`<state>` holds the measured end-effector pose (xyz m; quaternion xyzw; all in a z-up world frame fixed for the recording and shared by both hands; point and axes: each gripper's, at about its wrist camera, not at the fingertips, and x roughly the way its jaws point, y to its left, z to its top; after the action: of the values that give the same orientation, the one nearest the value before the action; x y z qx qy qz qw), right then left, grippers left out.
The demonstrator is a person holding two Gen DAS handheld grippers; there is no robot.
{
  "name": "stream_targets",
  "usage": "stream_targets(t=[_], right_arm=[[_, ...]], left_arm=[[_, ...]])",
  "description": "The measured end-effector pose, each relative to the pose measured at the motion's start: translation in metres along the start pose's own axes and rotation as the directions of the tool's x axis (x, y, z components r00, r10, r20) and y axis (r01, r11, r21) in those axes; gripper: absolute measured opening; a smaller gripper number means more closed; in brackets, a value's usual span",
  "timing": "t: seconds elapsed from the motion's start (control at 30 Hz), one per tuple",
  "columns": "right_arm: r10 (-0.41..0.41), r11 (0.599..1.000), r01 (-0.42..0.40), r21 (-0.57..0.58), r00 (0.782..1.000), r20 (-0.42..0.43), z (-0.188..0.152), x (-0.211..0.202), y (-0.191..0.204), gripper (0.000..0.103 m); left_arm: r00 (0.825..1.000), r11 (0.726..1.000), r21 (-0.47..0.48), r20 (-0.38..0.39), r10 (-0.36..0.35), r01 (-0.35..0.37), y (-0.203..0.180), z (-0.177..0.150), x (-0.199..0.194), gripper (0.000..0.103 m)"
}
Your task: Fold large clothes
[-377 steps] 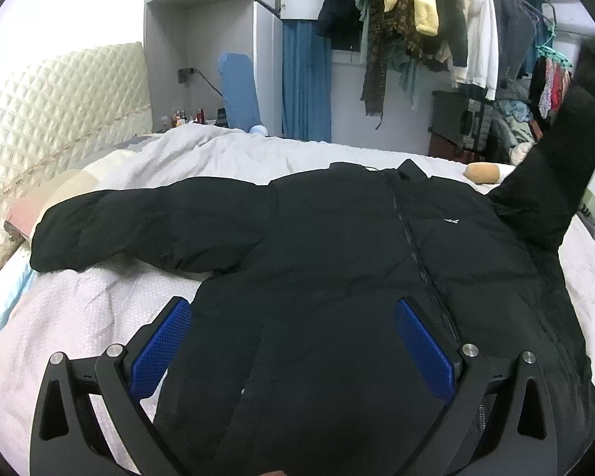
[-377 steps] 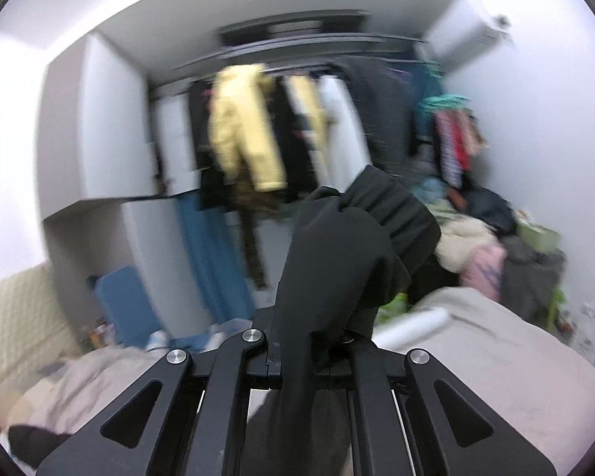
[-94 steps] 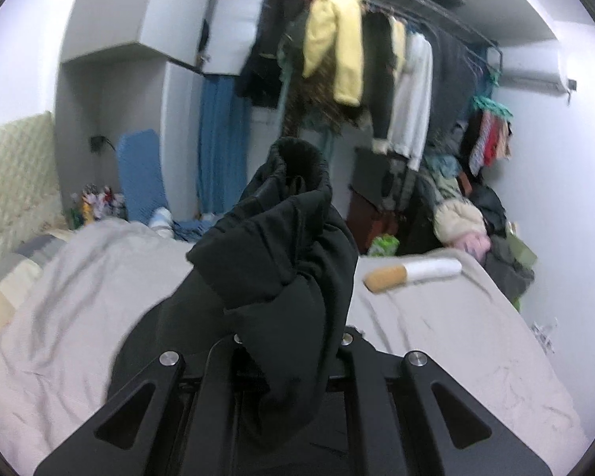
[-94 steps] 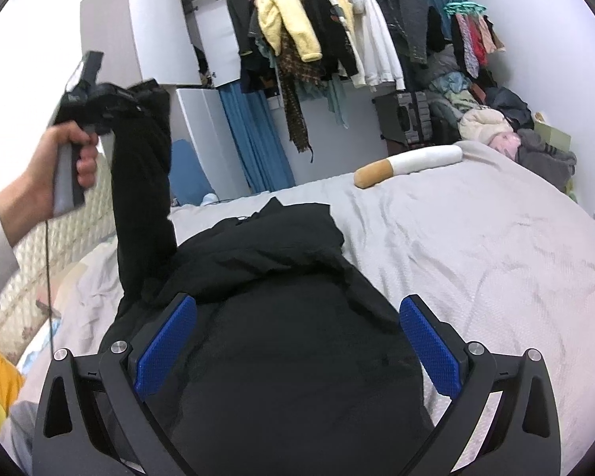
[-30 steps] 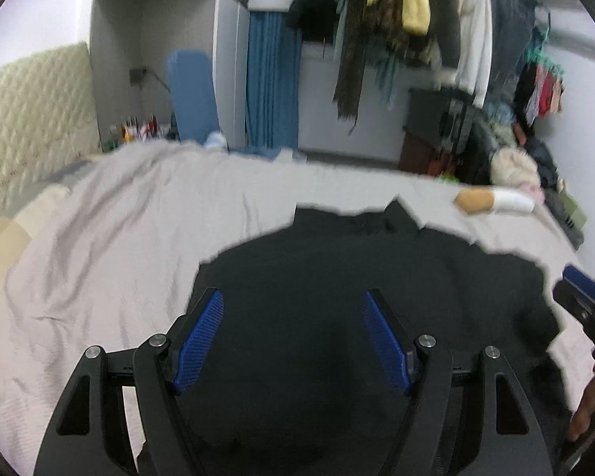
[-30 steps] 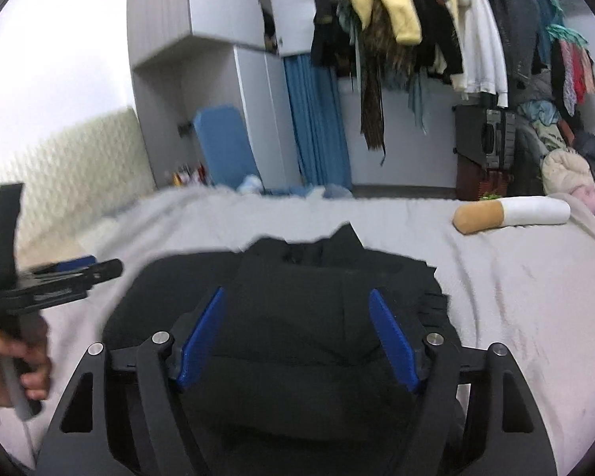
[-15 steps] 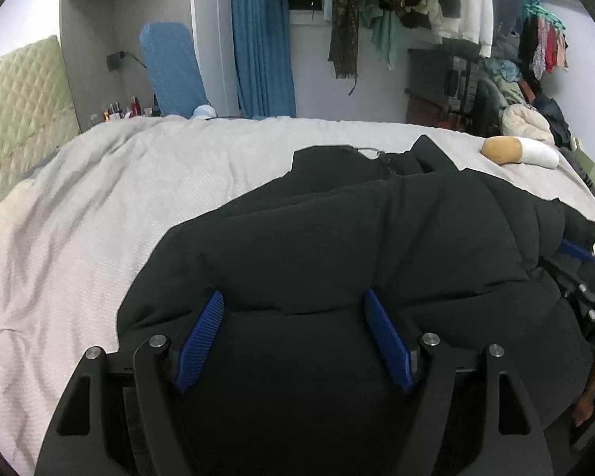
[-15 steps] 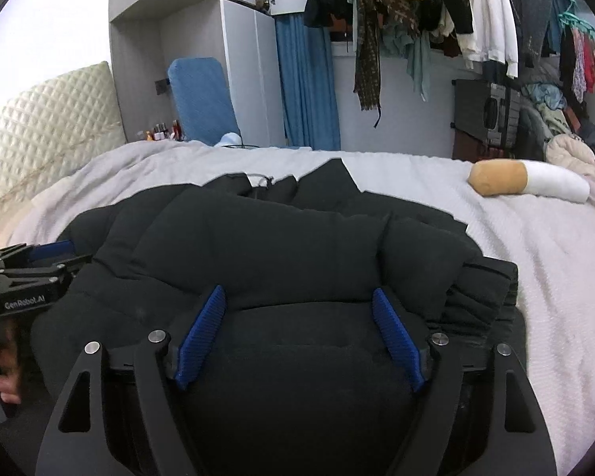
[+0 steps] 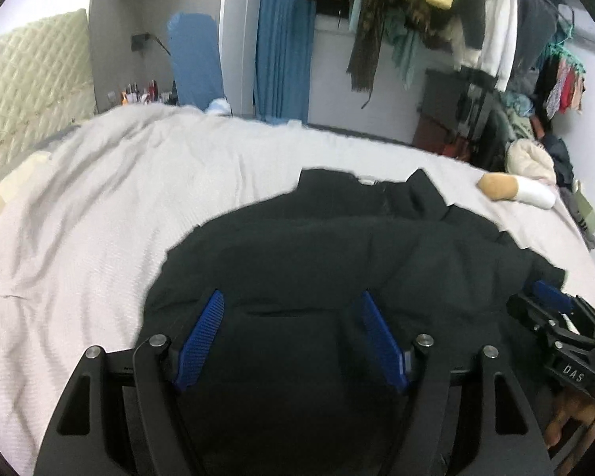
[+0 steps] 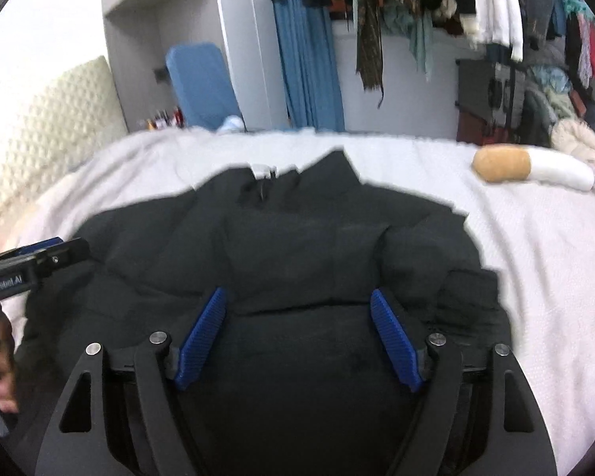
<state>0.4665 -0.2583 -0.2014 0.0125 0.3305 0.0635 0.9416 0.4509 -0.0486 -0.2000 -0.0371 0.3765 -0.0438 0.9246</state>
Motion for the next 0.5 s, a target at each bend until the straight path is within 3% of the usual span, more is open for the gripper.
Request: stream_targets(t=[0.13,0.23,0.43,0.5], right_arm=[[-0.002,1.0,0.002,0.001,1.0,0.028,-0.002,-0.044,-0.011,0.075],[-0.035,0.999,0.035,-0.002,0.999,0.036,-0.019,-0.077,-0.026,0.075],[-0.143,0.989,0.142,-0.03,0.988,-0.062,-0.064,-0.089,-0.063,0.075],[-0.154,0.988,0.156,0.009,0.982,-0.106,-0.073,-0.082,-0.075,0.075]], left_arm=[[0.998,0.999,0.045,0.057,0.014,-0.016,0.01,-0.013,-0.049,0.073],[0.993,0.99,0.119,0.096,0.063,-0.074,0.024,-0.037,-0.074,0.073],[0.999,0.997,0.052,-0.013,0.053,-0.052,0.072,-0.086,-0.071,0.073],[0.995,0.994,0.08,-0.057,0.08,-0.075,0.075,-0.095,-0.059,0.073]])
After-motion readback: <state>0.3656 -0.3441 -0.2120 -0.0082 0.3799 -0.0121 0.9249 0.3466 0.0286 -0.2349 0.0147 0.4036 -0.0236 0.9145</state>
